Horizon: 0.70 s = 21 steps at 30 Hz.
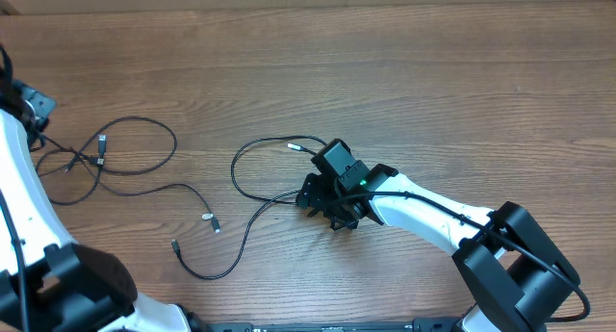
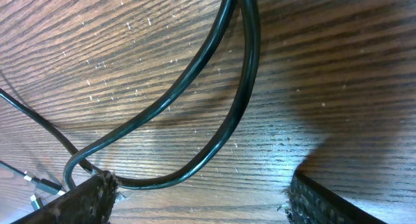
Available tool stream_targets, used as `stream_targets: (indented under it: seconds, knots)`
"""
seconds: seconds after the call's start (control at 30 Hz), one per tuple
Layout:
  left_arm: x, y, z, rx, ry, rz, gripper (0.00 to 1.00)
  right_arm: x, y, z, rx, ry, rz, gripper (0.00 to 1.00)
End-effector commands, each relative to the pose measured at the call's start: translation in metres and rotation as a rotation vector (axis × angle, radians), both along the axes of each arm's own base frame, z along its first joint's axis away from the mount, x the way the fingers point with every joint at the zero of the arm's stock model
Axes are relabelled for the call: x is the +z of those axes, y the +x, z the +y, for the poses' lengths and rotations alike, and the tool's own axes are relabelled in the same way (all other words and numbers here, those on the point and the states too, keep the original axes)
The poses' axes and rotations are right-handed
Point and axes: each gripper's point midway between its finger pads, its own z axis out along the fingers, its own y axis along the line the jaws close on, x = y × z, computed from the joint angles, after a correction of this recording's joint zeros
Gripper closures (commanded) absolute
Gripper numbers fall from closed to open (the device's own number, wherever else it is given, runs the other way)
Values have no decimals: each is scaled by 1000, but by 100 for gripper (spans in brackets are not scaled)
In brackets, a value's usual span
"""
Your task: Untangle cables
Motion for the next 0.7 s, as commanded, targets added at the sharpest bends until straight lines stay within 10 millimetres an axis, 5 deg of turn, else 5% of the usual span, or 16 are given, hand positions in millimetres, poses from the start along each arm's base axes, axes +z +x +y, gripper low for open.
stream_targets:
  seconds: [0.0, 0.03, 0.07, 0.2, 0.67]
  knots:
    - [-17, 16, -17, -62, -128, -24, 76, -4, 0, -2, 0, -17, -2, 17]
    - [-26, 21, -24, -99, -176, -19, 55, -4, 0, -2, 0, -17, -3, 17]
    - [-30, 24, -28, -118, -201, -18, 46, -4, 0, -2, 0, -17, -3, 17]
    - [-42, 35, -47, -203, -306, -36, 27, -4, 0, -2, 0, -17, -3, 16]
    - [-48, 35, -119, -417, -456, 30, 22, -4, 0, -3, 0, -18, -2, 16]
